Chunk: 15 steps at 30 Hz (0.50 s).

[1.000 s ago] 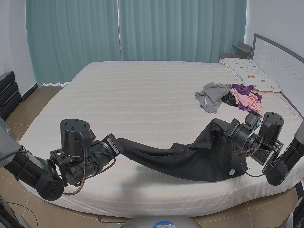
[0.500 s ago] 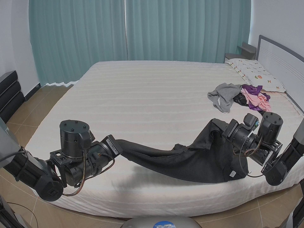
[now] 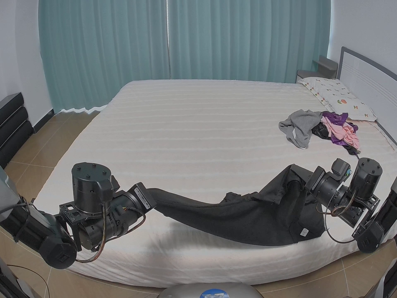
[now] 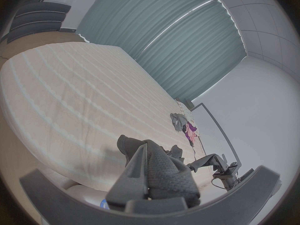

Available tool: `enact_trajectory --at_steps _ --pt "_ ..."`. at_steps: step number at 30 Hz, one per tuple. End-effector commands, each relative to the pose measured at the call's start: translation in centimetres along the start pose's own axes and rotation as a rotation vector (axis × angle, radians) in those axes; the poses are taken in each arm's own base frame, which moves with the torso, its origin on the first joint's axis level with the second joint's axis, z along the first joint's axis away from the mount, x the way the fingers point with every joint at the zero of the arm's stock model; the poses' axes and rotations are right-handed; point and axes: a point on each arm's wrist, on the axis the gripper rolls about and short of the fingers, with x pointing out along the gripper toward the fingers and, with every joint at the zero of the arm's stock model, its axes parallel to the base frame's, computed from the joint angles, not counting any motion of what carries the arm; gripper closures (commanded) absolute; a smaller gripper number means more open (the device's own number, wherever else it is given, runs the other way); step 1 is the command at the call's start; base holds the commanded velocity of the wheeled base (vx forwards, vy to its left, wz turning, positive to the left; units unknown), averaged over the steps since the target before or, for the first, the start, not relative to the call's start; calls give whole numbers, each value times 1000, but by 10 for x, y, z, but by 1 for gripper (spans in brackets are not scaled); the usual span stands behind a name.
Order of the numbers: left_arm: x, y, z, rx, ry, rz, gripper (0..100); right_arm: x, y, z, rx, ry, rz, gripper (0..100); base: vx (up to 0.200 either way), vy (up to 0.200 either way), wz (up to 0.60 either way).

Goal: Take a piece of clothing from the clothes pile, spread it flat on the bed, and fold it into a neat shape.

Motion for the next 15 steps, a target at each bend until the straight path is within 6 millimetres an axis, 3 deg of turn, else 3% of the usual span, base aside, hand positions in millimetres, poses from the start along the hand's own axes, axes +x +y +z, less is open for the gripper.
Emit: enact_trajectory --at_steps 1,7,15 --pt "-3 0 0 -1 -1 -3 100 -7 3 -3 -2 11 6 100 -200 0 0" --pt "-19 -9 4 4 -27 -49 100 -19 16 9 -16 -41 49 100 -200 0 0" --pt "-66 -33 13 28 -126 -169 100 -50 51 34 -34 -157 189 100 -175 0 0"
